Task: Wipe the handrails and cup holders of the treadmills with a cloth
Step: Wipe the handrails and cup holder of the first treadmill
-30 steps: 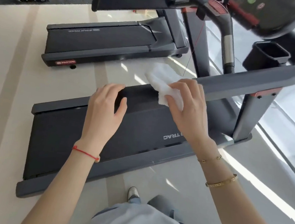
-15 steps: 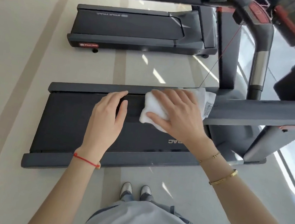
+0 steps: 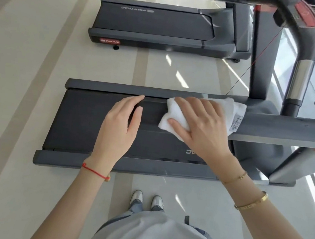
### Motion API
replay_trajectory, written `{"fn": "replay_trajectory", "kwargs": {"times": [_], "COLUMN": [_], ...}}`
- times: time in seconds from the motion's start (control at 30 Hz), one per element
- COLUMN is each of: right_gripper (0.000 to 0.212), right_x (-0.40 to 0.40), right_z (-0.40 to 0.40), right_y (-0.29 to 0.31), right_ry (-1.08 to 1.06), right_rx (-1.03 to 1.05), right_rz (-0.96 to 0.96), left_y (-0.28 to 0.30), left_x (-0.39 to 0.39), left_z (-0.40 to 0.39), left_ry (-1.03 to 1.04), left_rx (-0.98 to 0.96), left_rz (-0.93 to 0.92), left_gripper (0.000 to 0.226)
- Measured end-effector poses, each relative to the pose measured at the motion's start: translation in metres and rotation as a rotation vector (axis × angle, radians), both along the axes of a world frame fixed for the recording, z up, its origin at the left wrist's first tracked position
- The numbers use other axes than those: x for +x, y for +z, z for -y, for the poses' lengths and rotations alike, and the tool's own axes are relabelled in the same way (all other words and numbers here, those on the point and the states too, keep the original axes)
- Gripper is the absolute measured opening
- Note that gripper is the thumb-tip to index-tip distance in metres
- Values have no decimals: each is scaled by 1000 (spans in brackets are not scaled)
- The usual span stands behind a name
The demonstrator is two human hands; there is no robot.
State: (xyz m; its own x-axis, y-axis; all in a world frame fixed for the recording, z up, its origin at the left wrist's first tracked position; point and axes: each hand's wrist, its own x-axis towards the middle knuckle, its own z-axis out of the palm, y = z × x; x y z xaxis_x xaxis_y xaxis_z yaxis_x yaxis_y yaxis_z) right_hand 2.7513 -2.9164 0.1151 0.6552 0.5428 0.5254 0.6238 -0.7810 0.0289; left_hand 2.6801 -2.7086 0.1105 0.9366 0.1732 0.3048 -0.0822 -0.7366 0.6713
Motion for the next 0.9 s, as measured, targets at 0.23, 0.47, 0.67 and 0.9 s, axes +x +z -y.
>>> {"fn": "replay_trajectory", "kwargs": {"times": [0.23, 0.47, 0.67, 0.9], "right_gripper": [46, 44, 44, 44], "right_x": [18, 2, 17, -2], "right_z": [-50, -8, -31, -9], "right_y": [21, 2, 12, -1], "right_ry": [-126, 46, -193, 67], "right_rx": [-86, -15, 49, -20], "right_rz": [-243, -18, -45, 26], "left_y": [-1, -1, -1, -2], "left_x": [1, 1, 1, 1], "left_z": [-2, -7, -10, -13], "left_ry": [-9, -33, -64, -80], "left_rx": [2, 32, 19, 34], "left_rz": [-10, -24, -26, -47], "left_gripper": [36, 37, 38, 40]}}
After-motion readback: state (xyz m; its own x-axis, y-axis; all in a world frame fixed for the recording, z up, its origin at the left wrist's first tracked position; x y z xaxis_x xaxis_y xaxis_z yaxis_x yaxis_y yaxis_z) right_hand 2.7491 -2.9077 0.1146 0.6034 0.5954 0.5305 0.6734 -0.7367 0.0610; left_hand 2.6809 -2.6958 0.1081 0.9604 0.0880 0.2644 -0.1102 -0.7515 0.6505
